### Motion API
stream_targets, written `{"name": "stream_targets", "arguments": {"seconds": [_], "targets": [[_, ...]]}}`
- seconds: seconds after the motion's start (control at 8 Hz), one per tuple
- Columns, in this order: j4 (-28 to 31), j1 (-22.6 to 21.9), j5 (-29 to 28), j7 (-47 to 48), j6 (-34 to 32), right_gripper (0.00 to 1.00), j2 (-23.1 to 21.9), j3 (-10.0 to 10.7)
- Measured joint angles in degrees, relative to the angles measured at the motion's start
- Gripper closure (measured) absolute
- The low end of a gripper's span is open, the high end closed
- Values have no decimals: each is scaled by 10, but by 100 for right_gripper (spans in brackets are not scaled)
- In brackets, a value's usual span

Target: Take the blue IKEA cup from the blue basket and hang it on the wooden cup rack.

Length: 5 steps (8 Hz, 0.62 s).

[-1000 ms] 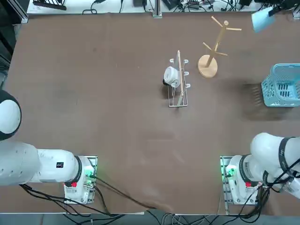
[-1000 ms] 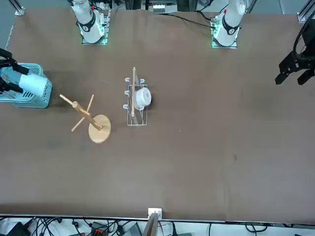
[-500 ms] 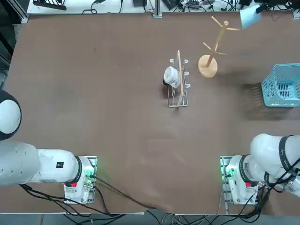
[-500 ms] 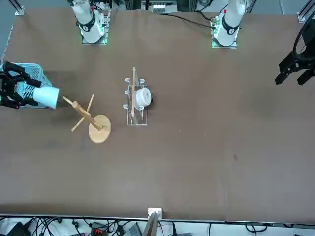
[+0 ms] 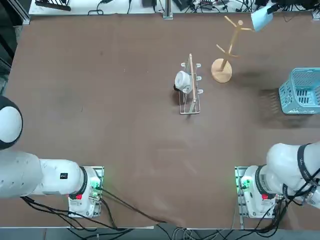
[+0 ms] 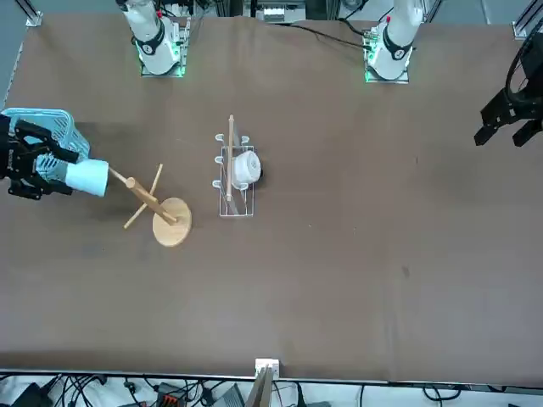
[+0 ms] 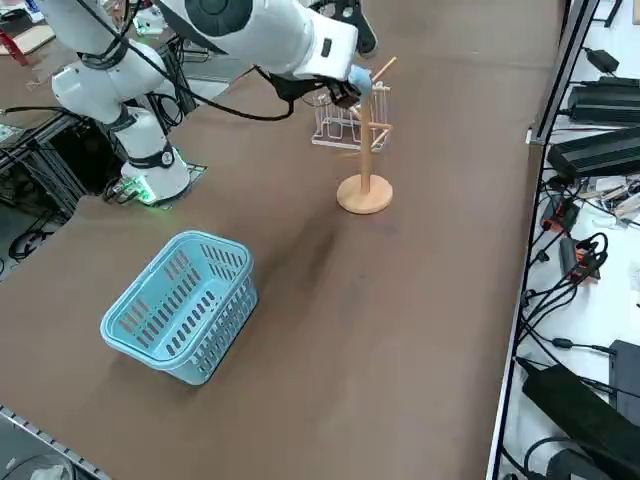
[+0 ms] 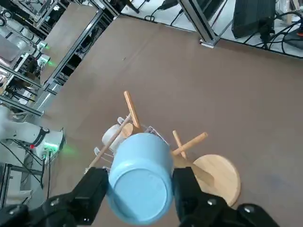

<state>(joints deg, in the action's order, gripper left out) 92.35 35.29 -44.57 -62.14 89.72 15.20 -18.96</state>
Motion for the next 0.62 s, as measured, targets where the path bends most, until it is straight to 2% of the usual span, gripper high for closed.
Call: {"name": "stream_targets", "arguments": {"seconds": [0.62], "targets": [[-2, -14, 17, 0, 11, 20, 10, 1]]}}
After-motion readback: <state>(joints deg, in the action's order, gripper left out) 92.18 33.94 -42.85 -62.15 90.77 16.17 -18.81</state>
